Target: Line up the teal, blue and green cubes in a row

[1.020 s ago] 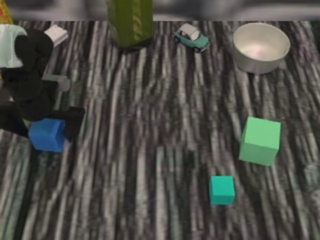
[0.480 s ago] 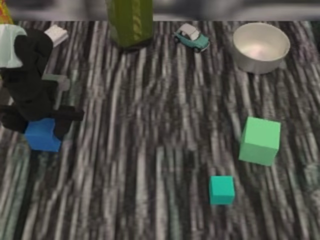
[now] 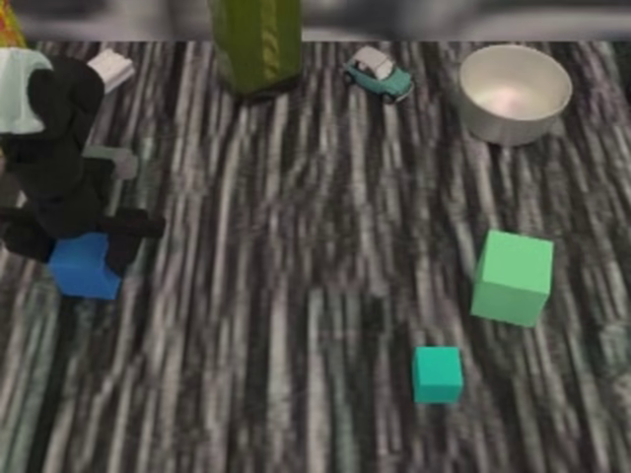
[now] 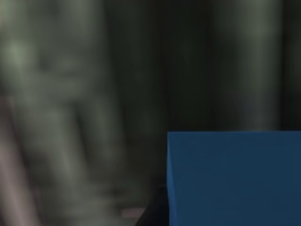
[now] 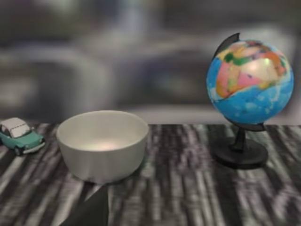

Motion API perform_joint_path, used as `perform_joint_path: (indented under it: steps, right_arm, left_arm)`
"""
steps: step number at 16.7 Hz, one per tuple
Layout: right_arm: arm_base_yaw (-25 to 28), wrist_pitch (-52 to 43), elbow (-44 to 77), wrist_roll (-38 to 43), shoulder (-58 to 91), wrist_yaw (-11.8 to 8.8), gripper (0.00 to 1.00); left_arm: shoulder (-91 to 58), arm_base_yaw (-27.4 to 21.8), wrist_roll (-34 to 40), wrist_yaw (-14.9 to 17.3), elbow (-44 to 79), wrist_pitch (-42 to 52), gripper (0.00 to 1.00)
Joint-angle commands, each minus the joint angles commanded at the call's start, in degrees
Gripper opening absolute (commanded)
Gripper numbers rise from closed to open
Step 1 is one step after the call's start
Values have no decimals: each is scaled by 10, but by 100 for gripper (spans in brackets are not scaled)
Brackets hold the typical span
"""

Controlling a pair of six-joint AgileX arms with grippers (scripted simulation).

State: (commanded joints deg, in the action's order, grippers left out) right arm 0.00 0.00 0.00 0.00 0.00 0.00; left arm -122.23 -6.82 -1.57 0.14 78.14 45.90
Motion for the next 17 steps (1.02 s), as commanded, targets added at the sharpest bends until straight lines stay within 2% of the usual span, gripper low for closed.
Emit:
perform_joint_path:
  steps: [5,12,17]
  right_arm:
    - [0,0,0,0,0,0,100]
    - [0,0,0,0,0,0,100]
    - [0,0,0,0,0,0,100]
  left_arm:
    - [15,-1,-2,1,11,15,0]
    - [66,9,1,0,85,141,0]
    - [66,6,1,0,87,144,0]
